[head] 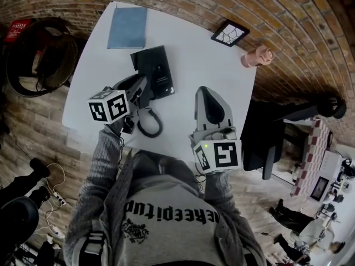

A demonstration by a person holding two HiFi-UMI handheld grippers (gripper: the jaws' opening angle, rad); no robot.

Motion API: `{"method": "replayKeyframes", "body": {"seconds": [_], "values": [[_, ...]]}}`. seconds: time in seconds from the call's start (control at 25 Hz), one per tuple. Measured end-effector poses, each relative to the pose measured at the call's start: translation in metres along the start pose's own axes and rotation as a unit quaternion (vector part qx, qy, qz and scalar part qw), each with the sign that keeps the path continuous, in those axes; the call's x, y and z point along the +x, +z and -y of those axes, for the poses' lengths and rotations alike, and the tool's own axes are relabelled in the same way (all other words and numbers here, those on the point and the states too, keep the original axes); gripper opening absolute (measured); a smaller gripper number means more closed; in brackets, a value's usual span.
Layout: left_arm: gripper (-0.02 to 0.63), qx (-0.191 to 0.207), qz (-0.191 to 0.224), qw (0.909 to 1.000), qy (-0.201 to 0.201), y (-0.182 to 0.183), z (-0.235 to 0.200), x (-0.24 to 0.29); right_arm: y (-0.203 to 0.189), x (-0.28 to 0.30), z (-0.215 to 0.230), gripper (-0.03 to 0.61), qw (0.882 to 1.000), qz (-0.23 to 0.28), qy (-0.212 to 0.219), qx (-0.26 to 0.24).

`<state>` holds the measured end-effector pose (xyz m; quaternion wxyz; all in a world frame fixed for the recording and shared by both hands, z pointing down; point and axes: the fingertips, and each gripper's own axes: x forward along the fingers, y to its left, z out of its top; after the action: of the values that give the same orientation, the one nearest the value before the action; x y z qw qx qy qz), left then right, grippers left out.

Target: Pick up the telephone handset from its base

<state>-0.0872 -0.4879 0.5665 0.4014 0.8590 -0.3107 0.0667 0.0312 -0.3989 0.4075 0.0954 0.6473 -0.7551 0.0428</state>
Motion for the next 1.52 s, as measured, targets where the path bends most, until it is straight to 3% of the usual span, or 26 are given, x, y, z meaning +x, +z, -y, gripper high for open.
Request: {"method": "replayKeyframes", "body": {"seconds": [0.4, 0.76, 1.52], "values": [[0.072, 0.039, 0.070, 0.9967, 0.011, 0.023, 0.037, -0.052, 0.016, -0.016, -0.012, 0.005, 0.999, 0.024, 0.026, -0.009], [0.072, 0.076, 0.135, 0.9868, 0.047, 0.034, 0.070, -0.111, 0.033, -0.034, -0.030, 0.005, 0.996, 0.050, 0.074, -0.019], [0.072, 0.134, 0.259, 0.9484, 0.125, 0.025, 0.161, -0.207, 0.065, -0.106, -0.034, 0.005, 0.984, 0.107, 0.143, -0.024]]}}
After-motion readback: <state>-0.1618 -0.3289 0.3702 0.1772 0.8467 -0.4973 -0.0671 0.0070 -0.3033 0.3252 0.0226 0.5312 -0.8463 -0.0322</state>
